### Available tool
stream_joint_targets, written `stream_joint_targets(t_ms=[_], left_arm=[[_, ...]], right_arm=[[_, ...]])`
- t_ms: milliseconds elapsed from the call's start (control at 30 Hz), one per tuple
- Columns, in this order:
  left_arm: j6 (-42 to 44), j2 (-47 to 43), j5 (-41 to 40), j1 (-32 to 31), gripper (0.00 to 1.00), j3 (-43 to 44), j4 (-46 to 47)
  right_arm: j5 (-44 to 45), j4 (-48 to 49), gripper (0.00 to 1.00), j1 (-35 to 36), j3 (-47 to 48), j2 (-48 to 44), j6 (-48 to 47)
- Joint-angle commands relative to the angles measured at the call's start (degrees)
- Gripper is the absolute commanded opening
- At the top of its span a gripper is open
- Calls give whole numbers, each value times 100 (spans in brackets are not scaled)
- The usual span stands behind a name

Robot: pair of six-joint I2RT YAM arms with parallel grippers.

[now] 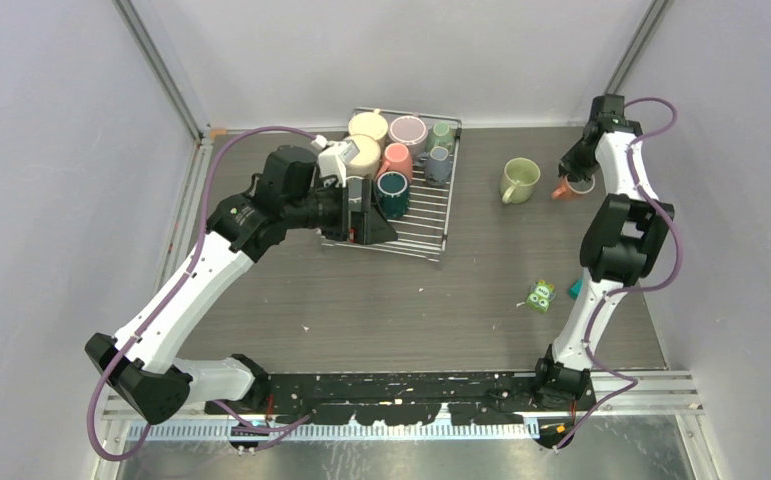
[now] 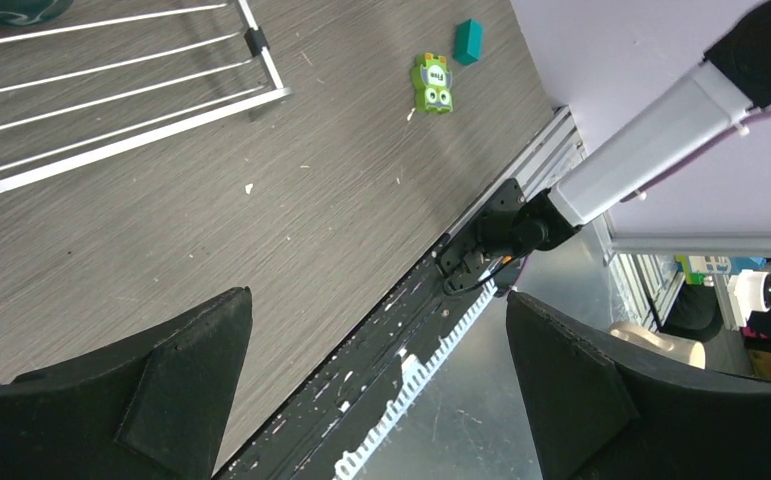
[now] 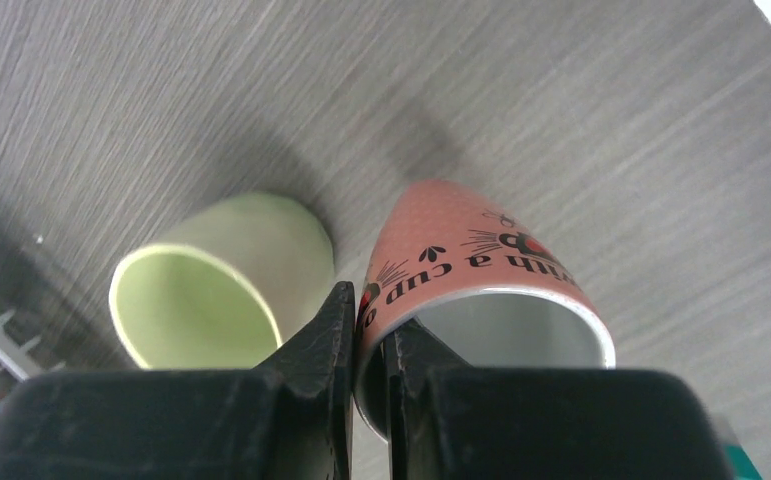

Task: Unload the cups from the dish rack
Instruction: Place the cup at the corner of the board.

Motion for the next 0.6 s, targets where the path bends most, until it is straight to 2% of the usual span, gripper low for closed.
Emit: stream_joint_targets(t_ms=[0, 333, 567], left_arm=[[268, -63, 61, -9, 100, 220, -122], [323, 118, 102, -13, 100, 278, -90], [288, 200, 102, -7, 100, 290, -64]], right_arm=[[6, 42, 1, -41, 906, 536, -132], [-89, -668, 1, -47, 2259, 1657, -56], [-79, -914, 12, -36, 2542, 1967, -26]])
